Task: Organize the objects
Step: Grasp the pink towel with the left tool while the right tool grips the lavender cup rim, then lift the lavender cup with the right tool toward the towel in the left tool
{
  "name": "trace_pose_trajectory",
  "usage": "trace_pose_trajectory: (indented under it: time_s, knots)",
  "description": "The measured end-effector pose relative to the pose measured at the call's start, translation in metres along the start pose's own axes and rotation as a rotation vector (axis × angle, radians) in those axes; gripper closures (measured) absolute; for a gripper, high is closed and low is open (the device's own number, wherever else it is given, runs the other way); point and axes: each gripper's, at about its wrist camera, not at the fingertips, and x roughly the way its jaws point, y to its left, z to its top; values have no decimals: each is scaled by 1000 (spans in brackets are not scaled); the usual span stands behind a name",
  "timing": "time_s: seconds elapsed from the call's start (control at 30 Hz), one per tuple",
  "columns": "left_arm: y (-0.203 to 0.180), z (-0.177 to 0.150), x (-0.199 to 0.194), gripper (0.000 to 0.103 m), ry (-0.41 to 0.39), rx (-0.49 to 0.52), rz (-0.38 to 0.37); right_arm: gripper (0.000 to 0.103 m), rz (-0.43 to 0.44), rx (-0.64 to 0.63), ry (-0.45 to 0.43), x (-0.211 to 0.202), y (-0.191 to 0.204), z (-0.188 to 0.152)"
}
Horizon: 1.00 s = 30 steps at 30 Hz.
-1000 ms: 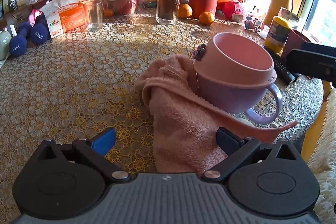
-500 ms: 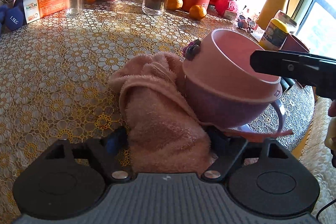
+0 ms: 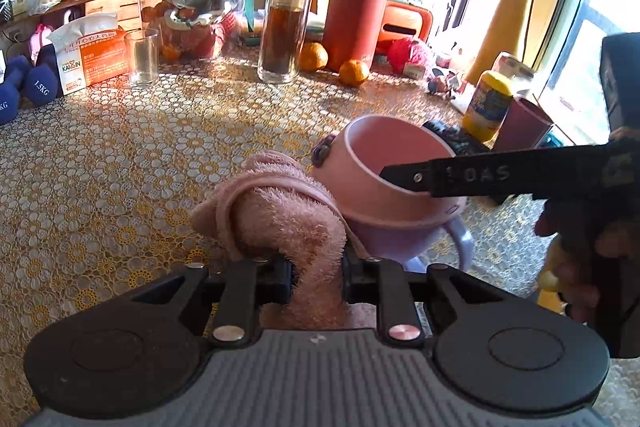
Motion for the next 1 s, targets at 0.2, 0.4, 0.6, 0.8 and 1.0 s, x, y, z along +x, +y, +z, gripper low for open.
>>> trace_pose_trajectory:
  time_s: [0.2,0.4,0.6,0.8,1.0]
  knots:
    - [-14,9,-16,83,-39,-17,-92,66,8,40,6,-2,-6,-4]
    - [-19,4,-2,83,-33,-22,-109,74,15,89,8,0,-21,-5]
    - [-21,1,1,83,-30,-6,-156,80,9,63,-2,2,-33,-10]
    - [-19,-3,19,83,25,2,-150,84,46,53,4,5,-53,-19]
    - [-17,-3,33,83,56,40,-166,84,79,-8,-6,6,-59,-18]
